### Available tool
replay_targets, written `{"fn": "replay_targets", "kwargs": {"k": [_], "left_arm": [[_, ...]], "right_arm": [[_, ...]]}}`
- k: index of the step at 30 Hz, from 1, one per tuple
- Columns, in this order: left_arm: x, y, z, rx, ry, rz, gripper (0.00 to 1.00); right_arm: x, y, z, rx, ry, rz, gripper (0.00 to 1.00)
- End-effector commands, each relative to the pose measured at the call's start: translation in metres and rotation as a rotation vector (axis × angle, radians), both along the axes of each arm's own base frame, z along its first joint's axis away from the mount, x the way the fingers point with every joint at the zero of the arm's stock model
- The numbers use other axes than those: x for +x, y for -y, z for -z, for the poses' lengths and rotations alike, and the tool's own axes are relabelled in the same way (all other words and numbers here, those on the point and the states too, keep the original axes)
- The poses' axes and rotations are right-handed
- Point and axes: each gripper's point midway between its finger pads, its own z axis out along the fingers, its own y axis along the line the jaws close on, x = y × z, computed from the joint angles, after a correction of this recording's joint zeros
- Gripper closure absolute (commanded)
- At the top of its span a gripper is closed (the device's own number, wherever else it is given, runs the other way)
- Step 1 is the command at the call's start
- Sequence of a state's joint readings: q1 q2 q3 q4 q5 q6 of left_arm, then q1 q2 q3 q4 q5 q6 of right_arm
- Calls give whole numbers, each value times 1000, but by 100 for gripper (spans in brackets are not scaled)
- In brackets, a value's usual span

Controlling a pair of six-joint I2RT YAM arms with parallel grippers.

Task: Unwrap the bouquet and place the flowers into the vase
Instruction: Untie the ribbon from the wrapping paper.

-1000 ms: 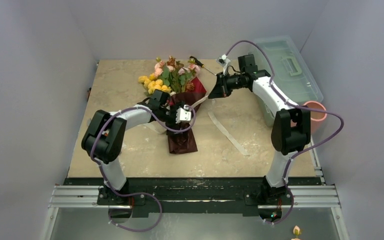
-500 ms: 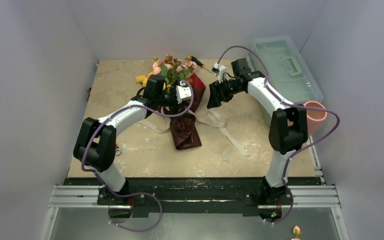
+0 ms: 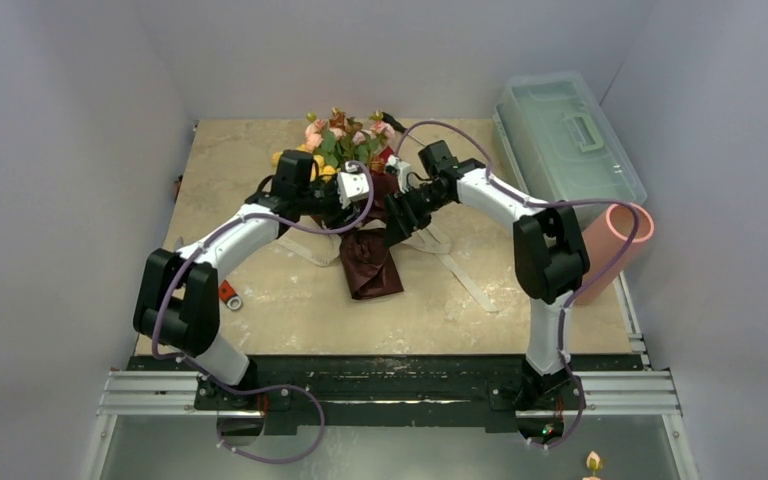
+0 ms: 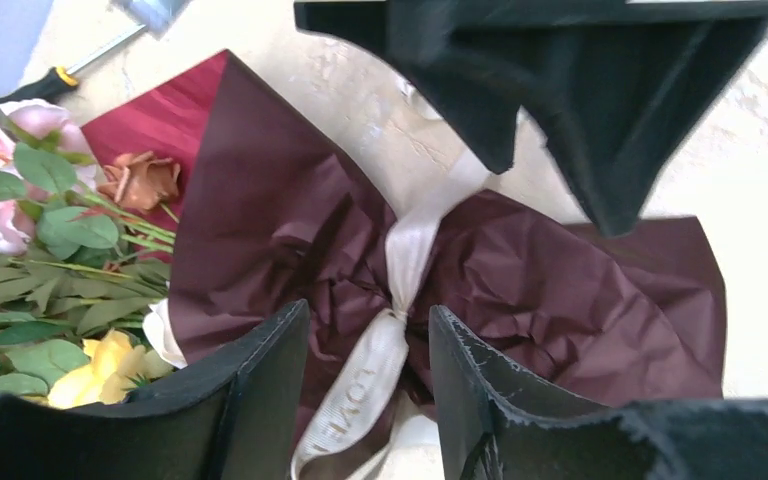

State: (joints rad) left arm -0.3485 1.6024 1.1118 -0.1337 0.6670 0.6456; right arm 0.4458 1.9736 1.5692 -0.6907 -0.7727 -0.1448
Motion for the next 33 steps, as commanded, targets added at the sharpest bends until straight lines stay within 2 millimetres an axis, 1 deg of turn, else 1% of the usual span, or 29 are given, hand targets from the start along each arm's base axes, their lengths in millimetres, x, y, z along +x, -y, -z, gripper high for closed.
{"fn": "replay_targets", "kwargs": {"k": [1, 3, 5, 6, 8, 14, 19, 21, 23, 25, 27, 29, 30, 32, 33], "left_arm": [[-27, -2, -4, 38, 29, 83, 54], [-32, -2, 1, 49, 18, 87, 57], [-39, -1, 9, 68, 0, 105, 60], [-41, -1, 15, 77, -12, 108, 61], [-47, -1, 28, 97, -35, 123, 64], [-55, -7, 68, 157, -87, 144, 74], [-57, -9, 92, 200, -102, 178, 76], [-55, -9, 100, 212, -115, 188, 76], [-55, -8, 105, 222, -121, 203, 77], [-57, -9, 110, 233, -129, 220, 78], [-61, -11, 116, 250, -138, 240, 79], [-62, -12, 118, 254, -147, 239, 78], [-60, -10, 115, 243, -150, 223, 77], [-52, -5, 103, 203, -145, 186, 71], [-49, -2, 95, 178, -150, 167, 69]], "right_arm": [[8, -12, 8, 45, -50, 54, 23], [7, -16, 16, 48, -97, 80, 22], [5, -18, 24, 39, -134, 88, 21], [3, -17, 30, 28, -157, 94, 20], [4, -17, 35, 23, -165, 108, 17], [16, -28, 48, 53, -205, 158, 16], [27, -34, 58, 67, -197, 186, 16], [32, -35, 67, 64, -196, 205, 17], [35, -37, 73, 69, -209, 225, 18], [39, -40, 74, 86, -202, 240, 19], [43, -41, 76, 95, -185, 258, 23], [45, -40, 83, 75, -175, 273, 29], [44, -38, 89, 55, -169, 277, 34], [42, -32, 101, 5, -146, 267, 42], [40, -29, 108, -23, -130, 258, 49]]}}
